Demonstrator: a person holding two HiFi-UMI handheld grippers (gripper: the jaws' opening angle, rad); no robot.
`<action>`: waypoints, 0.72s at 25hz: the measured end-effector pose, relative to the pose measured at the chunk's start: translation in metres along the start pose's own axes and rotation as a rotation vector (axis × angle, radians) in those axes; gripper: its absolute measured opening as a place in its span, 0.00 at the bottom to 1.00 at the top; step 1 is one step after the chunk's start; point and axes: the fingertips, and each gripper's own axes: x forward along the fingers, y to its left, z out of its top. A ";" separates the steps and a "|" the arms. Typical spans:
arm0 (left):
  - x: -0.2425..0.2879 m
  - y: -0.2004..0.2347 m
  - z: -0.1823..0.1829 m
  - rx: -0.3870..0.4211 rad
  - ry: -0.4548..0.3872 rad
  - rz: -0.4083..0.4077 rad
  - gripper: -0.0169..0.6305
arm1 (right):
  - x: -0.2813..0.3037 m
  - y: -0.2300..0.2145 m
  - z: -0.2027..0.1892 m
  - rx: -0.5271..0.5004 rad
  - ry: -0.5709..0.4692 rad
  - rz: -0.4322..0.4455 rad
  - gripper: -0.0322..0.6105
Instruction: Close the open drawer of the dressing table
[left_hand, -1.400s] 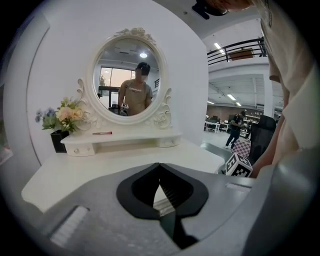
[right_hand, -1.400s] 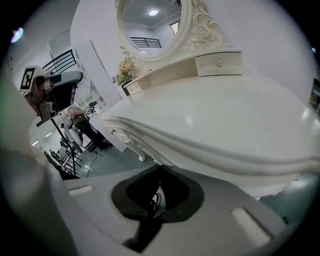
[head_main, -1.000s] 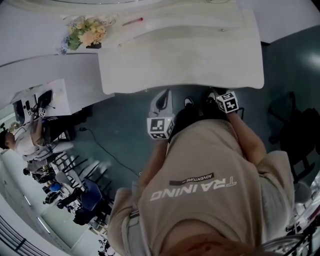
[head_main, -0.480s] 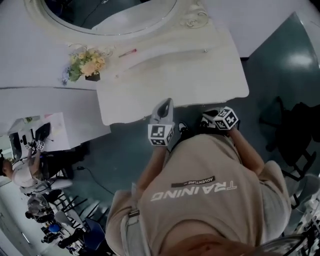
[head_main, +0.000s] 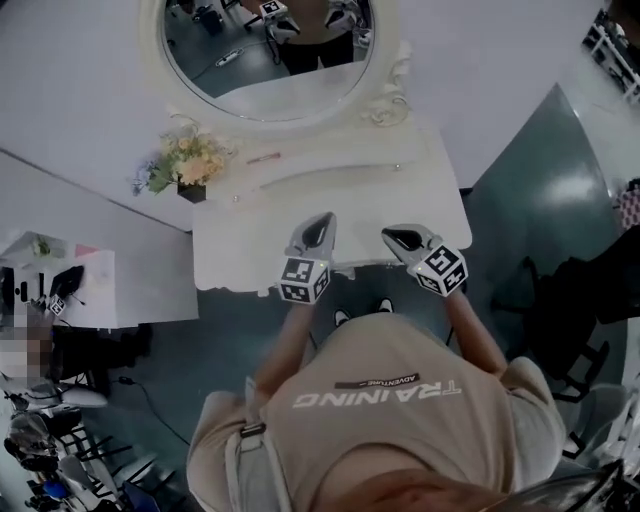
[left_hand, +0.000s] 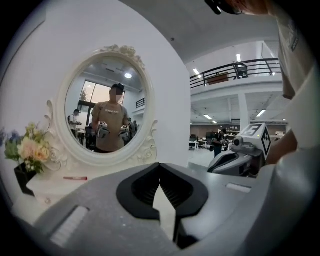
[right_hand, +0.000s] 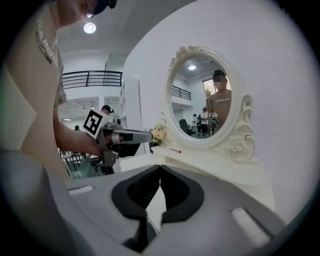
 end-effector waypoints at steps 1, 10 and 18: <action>-0.001 -0.002 0.014 0.026 -0.019 -0.005 0.03 | -0.002 -0.002 0.011 -0.002 -0.019 -0.005 0.06; -0.012 -0.009 0.118 0.199 -0.175 0.020 0.03 | -0.036 -0.029 0.127 -0.263 -0.145 -0.205 0.06; -0.041 -0.017 0.176 0.270 -0.274 0.065 0.03 | -0.075 -0.036 0.198 -0.224 -0.393 -0.354 0.06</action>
